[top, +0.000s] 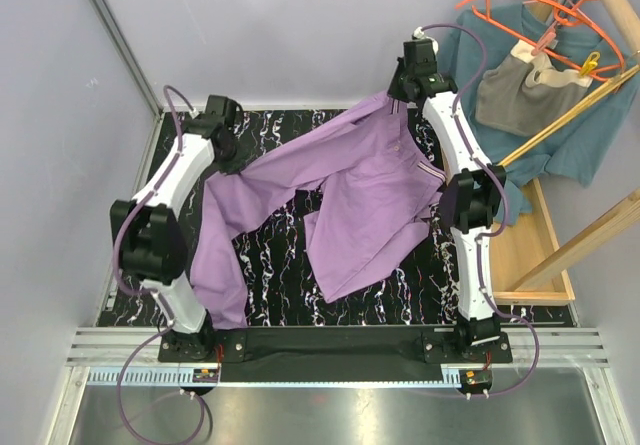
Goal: Place the trousers on the hanger
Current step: Flatten out the trousers at the center of the board.
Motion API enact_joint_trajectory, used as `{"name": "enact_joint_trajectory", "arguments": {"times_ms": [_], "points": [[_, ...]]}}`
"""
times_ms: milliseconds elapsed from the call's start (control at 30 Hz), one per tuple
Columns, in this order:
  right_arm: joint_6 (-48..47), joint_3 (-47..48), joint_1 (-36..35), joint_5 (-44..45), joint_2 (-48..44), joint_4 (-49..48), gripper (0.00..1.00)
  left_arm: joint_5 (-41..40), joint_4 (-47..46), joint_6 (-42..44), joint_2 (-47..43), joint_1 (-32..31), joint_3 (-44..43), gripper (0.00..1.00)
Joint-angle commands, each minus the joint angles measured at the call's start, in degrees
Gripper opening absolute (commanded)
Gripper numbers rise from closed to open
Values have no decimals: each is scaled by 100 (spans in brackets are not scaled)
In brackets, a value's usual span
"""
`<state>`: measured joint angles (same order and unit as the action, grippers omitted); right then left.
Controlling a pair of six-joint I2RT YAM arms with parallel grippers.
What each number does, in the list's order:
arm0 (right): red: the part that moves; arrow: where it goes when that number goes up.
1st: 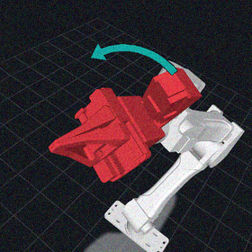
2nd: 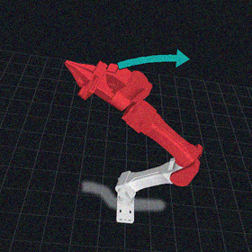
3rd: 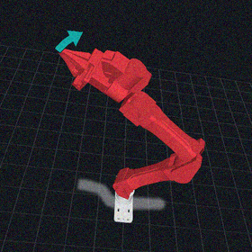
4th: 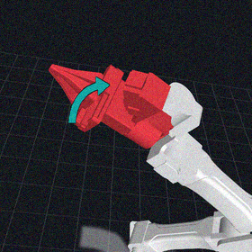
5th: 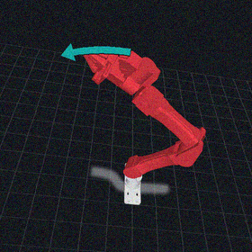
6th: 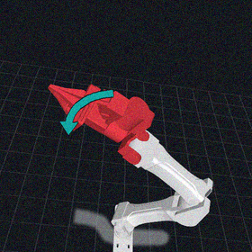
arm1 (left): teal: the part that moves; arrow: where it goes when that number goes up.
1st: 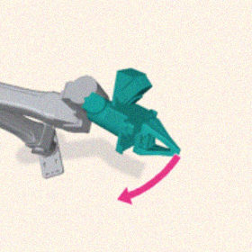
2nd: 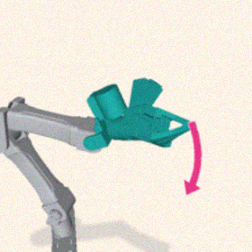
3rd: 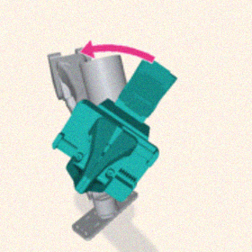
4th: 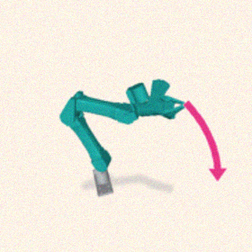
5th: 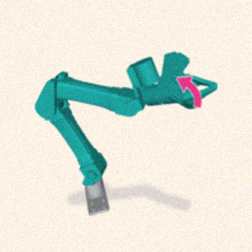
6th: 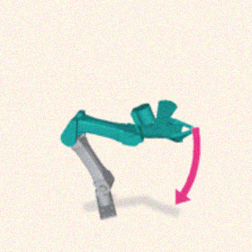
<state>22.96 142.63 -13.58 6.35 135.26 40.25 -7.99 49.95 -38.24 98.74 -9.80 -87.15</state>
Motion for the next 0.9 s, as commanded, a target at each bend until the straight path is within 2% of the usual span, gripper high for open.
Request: {"name": "enact_joint_trajectory", "arguments": {"times_ms": [0, 33, 67, 100, 167, 200, 233, 267, 300, 333, 467, 600, 667, 767, 867], "points": [[-300, 519, 523, 508, 316, -562, 0, -89, 312, 404, 618, 189, -644, 9], [-362, 599, 576, 490, 491, -579, 0, -89, 348, 431, 716, 207, -845, 13], [-467, 660, 594, 490, 562, -580, 0, -124, 383, 449, 787, 233, -925, 28], [-503, 757, 602, 534, 624, -580, 1, -176, 479, 440, 857, 242, -1004, 39], [-538, 758, 620, 569, 686, -562, 13, -439, 585, 414, 814, 259, -1154, 57], [-538, 740, 611, 569, 686, -562, 26, -536, 629, 405, 761, 260, -1155, 59], [-512, 714, 611, 517, 668, -527, 33, -624, 664, 414, 630, 268, -1137, 69], [-477, 653, 611, 456, 659, -501, 40, -677, 673, 440, 568, 268, -1120, 71], [-416, 626, 603, 455, 633, -448, 57, -739, 795, 431, 507, 268, -1111, 73], [-354, 591, 611, 437, 581, -300, 62, -818, 840, 431, 375, 277, -1076, 73], [103, 363, 585, 26, 317, 88, 71, -844, 1025, 352, -46, 286, -839, 74], [244, -305, 445, -257, -201, 167, 83, -993, 1095, 282, -513, 286, -356, 74], [218, -507, 374, -327, -438, 264, 85, -1108, 1122, 282, -680, 286, -144, 74], [288, -980, 269, -459, -860, 212, 87, -836, 964, 545, -900, 286, -12, 74], [253, -1000, 198, -599, -1063, 299, 93, -897, 1270, 397, -856, 286, -100, 75]]}}
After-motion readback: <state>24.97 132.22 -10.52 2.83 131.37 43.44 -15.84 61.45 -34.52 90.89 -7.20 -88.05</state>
